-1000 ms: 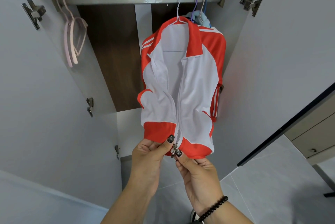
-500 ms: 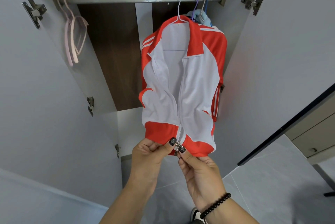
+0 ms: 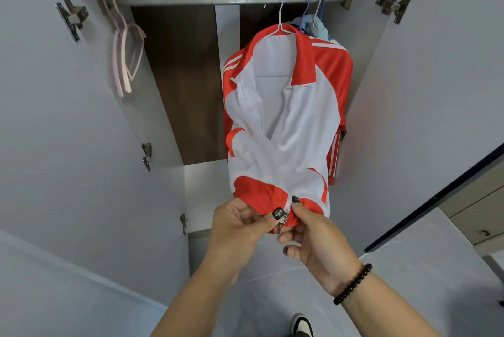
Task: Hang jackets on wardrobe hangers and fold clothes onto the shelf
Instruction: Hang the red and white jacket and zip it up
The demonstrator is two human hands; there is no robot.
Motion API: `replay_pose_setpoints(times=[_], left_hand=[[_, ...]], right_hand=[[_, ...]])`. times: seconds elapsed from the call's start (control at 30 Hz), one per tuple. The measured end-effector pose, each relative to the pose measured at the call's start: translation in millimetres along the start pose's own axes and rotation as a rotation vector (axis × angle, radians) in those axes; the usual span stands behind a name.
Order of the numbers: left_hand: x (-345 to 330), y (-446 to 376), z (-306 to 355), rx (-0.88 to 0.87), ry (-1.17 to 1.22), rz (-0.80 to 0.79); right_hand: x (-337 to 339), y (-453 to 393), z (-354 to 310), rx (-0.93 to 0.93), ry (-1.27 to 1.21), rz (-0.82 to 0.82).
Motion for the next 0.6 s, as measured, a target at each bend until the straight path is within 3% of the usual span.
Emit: replay_pose_setpoints(times=[0.1,0.2,0.33,0.6], left_hand=[[1.9,-3.3,0.5,0.001,-0.009,0.013],[4.6,-4.3,-1.9,0.013,-0.042,-0.001],[16.2,-4.4,-16.4,0.046,-0.152,0.013],[27.5,-11.0,-38.7,0.166,-0.317,0.088]], right_hand=[[-6.4,0.3,7.8,-0.119,0.125,-0.134],[-12.1,5.2,21.3,-0.256,-0.018,-0.187],[-7.4,4.7,32.0,-0.365,-0.096,-0.116],[-11.0,-26.4,9.5,-0.398,-0.173,-0.005]])
Point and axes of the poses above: each hand's wrist, its own y-axis away from the middle knuckle, its own x-axis out of the back of the hand, z = x × y, the point moved 6 cm from there along -y, towards the middle knuckle, and after that the axes turned 11 degrees about z, right-handed, at the moved point
